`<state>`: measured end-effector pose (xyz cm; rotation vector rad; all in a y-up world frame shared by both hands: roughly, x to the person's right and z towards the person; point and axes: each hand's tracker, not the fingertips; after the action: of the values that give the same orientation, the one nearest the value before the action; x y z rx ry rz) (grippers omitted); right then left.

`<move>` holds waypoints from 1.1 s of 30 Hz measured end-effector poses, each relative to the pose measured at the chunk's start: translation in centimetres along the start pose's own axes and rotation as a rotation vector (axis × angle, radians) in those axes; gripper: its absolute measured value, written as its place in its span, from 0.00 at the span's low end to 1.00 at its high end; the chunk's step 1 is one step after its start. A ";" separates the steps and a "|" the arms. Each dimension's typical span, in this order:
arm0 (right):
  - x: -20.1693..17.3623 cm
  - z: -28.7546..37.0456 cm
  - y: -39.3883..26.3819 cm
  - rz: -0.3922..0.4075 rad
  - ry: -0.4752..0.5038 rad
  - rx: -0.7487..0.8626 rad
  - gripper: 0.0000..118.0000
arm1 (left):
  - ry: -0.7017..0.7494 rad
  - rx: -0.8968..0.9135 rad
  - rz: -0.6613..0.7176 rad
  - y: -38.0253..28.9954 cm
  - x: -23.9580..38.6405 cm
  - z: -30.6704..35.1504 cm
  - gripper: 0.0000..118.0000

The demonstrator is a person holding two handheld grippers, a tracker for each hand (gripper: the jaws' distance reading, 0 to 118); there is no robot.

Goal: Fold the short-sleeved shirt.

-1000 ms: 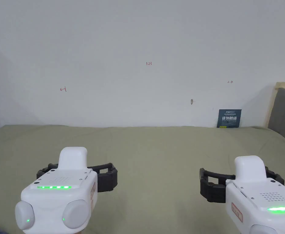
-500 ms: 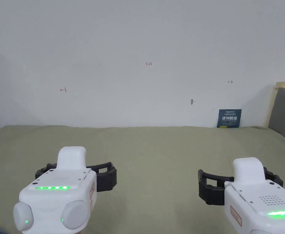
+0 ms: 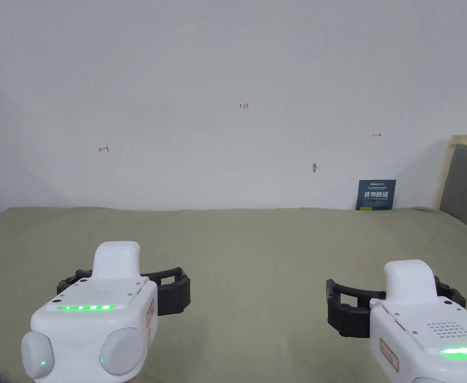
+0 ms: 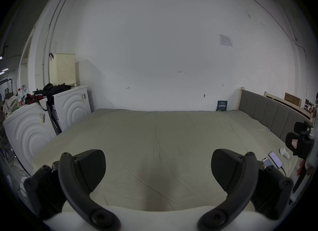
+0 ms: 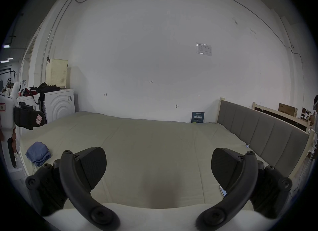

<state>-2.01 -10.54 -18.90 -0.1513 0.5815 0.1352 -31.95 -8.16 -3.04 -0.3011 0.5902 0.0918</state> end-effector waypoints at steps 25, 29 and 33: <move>-0.1 0.0 -0.1 -0.004 -0.001 -0.012 1.00 | 0.007 -0.021 0.006 -0.2 -0.2 0.1 1.00; -0.1 0.0 -0.2 -0.008 -0.002 -0.013 1.00 | 0.016 -0.030 0.002 -0.3 0.0 0.1 1.00; -0.2 0.1 -0.1 -0.004 0.001 -0.014 1.00 | 0.029 -0.032 0.001 -0.3 0.0 0.1 1.00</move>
<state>-2.13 -10.68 -18.72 -0.1663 0.5811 0.1351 -31.81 -8.44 -2.87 -0.3339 0.6185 0.0985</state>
